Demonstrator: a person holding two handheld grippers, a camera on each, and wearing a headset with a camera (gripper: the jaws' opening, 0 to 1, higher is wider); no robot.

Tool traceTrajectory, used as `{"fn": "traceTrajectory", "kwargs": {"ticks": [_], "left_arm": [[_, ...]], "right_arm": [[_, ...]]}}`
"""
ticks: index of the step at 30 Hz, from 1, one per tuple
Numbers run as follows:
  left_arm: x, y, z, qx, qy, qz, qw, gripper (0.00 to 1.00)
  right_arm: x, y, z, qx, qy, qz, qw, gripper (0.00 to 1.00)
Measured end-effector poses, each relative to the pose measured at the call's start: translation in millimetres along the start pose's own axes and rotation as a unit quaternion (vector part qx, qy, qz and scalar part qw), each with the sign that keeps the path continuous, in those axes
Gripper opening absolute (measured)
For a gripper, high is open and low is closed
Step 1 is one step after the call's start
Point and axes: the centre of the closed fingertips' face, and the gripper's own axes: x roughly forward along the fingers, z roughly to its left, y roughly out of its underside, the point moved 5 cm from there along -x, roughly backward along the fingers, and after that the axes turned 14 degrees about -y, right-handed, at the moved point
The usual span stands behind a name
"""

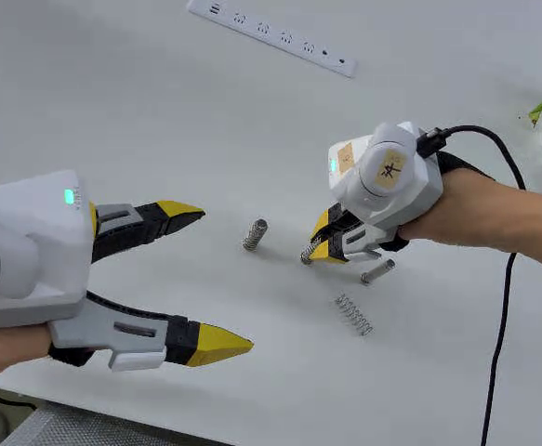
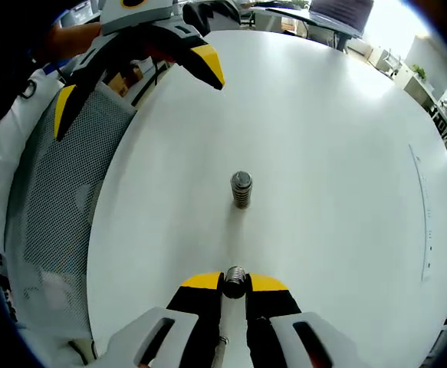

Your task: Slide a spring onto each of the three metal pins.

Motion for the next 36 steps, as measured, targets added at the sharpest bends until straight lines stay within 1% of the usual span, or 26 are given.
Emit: {"fn": "traceTrajectory", "kwargs": {"ticks": [13,20,24,26,28,30,32,36], "left_arm": [[-0.8,-1.0,0.0,0.004,0.000,0.001,1.0000,0.84],[-1.7,-2.3,-0.5,0.009,0.001,0.004,0.9999,0.84],[-2.4,-4.5,-1.6,0.015,0.002,0.005,0.9999,0.84],[-2.8,-5.4,-2.1,0.018,0.003,0.007,0.9998,0.84],[-3.3,-5.9,-2.6,0.022,0.003,0.009,0.9997,0.84],[-4.3,-6.7,-3.3,0.026,0.004,0.011,0.9996,0.84],[-5.4,-7.2,-3.5,0.030,0.005,0.013,0.9995,0.84],[-7.3,-8.6,-3.3,0.036,0.005,0.017,0.9992,0.84]], "right_arm": [[-2.5,-1.7,0.1,0.004,0.003,-0.008,1.0000,0.14],[-10.9,-2.8,2.0,0.013,0.012,-0.027,0.9995,0.20],[-17.9,-3.9,5.7,0.021,0.016,-0.046,0.9986,0.24],[-20.8,-4.2,8.9,0.022,0.016,-0.054,0.9981,0.28],[-23.7,-4.1,10.6,0.024,0.020,-0.061,0.9977,0.30],[-28.2,-4.9,13.5,0.024,0.024,-0.073,0.9968,0.32],[-33.0,-5.9,17.6,0.032,0.026,-0.094,0.9947,0.36],[-43.3,-6.0,29.2,0.032,0.035,-0.130,0.9903,0.46]]}}
